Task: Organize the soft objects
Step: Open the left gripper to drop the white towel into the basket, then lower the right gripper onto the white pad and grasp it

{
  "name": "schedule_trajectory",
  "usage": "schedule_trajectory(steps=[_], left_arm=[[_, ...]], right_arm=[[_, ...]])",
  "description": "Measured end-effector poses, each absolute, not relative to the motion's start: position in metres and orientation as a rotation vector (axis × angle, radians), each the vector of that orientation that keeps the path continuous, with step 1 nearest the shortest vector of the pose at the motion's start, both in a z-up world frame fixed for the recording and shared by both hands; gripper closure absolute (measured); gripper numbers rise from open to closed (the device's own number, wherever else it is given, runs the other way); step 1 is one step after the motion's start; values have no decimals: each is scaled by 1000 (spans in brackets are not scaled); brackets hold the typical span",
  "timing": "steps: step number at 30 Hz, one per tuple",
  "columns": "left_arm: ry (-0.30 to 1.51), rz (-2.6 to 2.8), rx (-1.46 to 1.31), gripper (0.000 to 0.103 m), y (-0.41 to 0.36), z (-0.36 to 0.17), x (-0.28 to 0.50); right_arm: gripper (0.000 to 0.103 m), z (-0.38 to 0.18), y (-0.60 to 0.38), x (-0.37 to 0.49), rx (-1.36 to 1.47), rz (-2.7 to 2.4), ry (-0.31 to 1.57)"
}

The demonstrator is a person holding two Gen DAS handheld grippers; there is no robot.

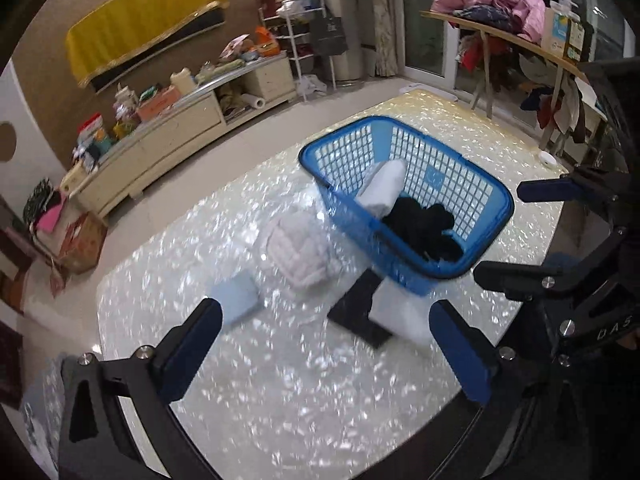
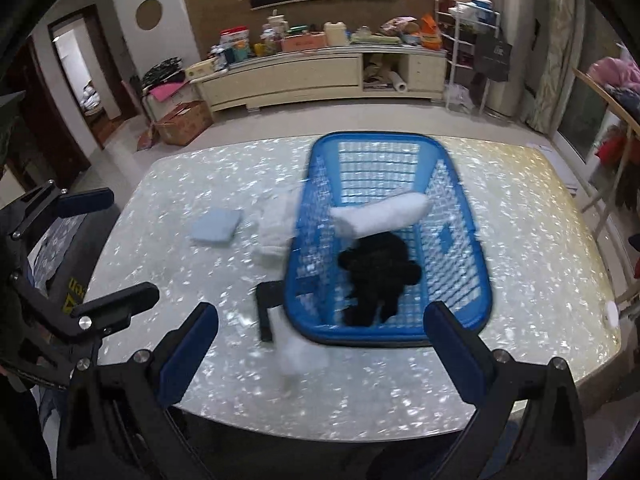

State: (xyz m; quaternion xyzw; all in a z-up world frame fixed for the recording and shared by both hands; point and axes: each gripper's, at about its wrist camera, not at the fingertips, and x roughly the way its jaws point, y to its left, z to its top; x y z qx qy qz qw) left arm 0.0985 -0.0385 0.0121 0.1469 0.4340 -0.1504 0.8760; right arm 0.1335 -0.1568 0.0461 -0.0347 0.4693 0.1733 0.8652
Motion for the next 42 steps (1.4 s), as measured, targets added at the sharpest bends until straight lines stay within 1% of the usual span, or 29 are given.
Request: schedule_trajectory(steps=[5,12,17,24,31,34,42], left_arm=[[950,-306,265,0,-21,-8,71],[1029,-323,204,0,-16,-51,44],[1100,-322,158,0,-18,-78,50],[1127,-318,149,0,-18,-98,59],[1157,-302,153,0,-20,-121,77],[1153,-305,143,0,-20,-127,83],[1176,-318,138,0,-23,-144,101]], right_arm=[[0,28,-142,113,-95,385,1016],[0,-11,-136,95,-122,428,1128],[2,-33,-135,102,-115,425,1199],[3,-65,-132,116,-79,448,1258],[3,-88,-129,128,-84,408,1256],[8,-100,-126,132,-62,414,1277],[8,-118,-123,148,-69,379,1290]])
